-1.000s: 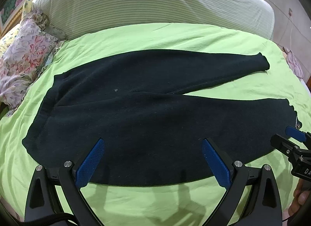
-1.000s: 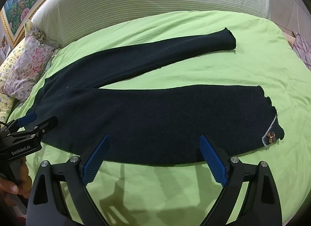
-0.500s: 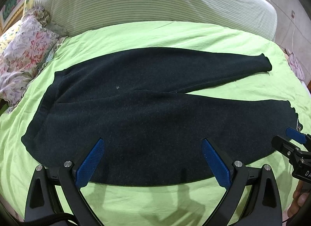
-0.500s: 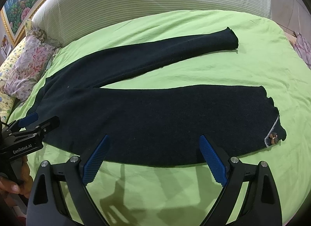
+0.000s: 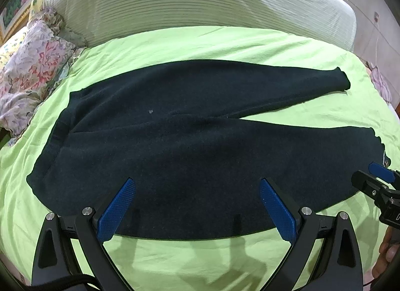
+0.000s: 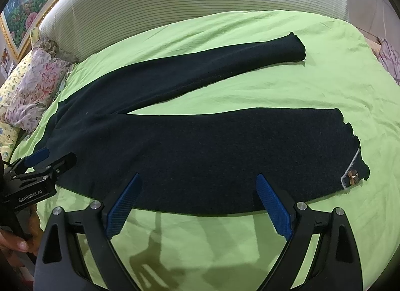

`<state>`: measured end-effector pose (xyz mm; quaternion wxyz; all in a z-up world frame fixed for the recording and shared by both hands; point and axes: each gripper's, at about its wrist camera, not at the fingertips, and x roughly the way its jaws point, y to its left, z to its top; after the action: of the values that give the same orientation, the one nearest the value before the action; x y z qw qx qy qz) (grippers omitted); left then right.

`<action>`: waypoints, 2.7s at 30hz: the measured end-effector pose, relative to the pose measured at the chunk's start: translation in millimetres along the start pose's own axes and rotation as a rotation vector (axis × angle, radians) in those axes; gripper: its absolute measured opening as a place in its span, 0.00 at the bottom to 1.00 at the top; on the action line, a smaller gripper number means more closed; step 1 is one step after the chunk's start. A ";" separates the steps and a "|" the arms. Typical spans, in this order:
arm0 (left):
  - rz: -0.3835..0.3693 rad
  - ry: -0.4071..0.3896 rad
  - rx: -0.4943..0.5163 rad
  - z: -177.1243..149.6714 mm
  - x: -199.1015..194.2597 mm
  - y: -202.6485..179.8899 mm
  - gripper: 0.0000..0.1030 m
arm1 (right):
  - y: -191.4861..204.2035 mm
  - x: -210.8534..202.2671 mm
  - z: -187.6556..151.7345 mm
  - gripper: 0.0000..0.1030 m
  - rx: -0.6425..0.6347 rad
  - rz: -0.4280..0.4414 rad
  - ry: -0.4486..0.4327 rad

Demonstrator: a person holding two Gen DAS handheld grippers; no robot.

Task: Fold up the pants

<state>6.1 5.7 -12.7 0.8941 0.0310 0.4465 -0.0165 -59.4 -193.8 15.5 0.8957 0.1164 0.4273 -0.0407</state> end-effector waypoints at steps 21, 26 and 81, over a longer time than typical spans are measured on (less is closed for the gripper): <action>-0.091 -0.077 0.040 28.5 -6.2 -6.4 0.96 | -17.5 -6.4 24.0 0.90 0.079 0.022 -0.030; -0.085 -0.124 0.032 62.0 -5.5 -3.0 0.96 | -27.8 -4.2 47.3 0.90 0.074 0.018 -0.055; -0.574 0.338 0.410 214.8 134.3 -4.2 0.05 | -183.7 53.6 199.9 0.03 0.057 0.191 -0.051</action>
<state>257.9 -13.8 8.6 0.7424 0.0853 0.5653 -0.3493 93.9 -419.1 63.6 0.9025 0.1808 0.3898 0.0300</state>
